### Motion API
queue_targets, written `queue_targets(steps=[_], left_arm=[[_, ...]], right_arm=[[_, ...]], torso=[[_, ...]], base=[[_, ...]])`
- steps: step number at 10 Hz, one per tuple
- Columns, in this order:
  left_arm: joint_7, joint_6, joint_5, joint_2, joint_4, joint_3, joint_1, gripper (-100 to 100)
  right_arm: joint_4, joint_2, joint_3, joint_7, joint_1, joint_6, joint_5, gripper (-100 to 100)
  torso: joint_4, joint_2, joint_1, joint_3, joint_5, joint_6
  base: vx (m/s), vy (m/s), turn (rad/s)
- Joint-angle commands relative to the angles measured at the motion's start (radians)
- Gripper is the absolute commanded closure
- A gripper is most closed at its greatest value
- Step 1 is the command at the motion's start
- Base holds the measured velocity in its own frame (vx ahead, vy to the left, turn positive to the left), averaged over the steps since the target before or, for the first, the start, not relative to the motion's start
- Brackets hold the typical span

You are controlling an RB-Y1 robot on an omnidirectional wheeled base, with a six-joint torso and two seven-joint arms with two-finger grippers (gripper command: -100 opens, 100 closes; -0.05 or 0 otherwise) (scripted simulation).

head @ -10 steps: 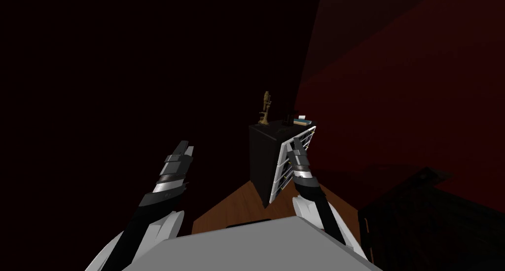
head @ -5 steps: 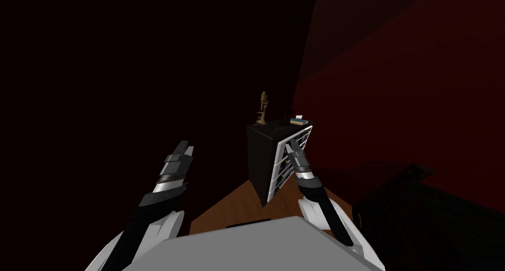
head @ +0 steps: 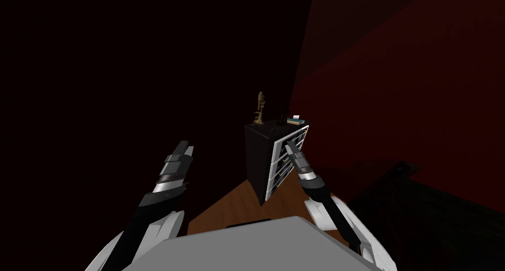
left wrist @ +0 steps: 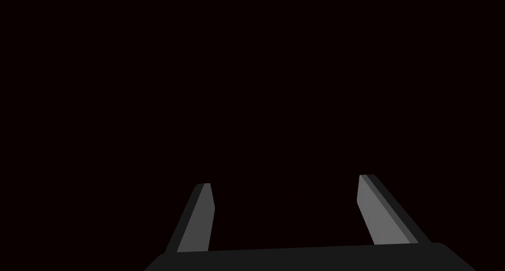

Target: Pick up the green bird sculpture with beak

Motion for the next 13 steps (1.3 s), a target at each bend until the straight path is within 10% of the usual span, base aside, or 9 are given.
queue_targets(steps=[1, 8, 13], left_arm=[[0.000, 0.000, 0.000, 0.000, 0.000, 0.000, 0.000, 0], [0.000, 0.000, 0.000, 0.000, 0.000, 0.000, 0.000, 0], [0.000, 0.000, 0.000, 0.000, 0.000, 0.000, 0.000, 0]], right_arm=[[0.014, -0.050, -0.021, -0.011, 0.001, -0.008, 0.019, -100], [0.059, -0.264, -0.080, -0.041, 0.007, -0.034, 0.078, -100], [0.059, -0.272, -0.080, -0.041, 0.007, -0.034, 0.078, -100]], torso=[[0.000, 0.000, 0.000, 0.000, 0.000, 0.000], [0.000, -0.002, 0.003, -0.001, 0.001, 0.000], [0.000, -0.001, 0.004, -0.001, 0.001, 0.000]], base=[[0.007, -0.017, -0.037], [0.011, -0.013, -0.037], [-0.001, 0.001, 0.004]])
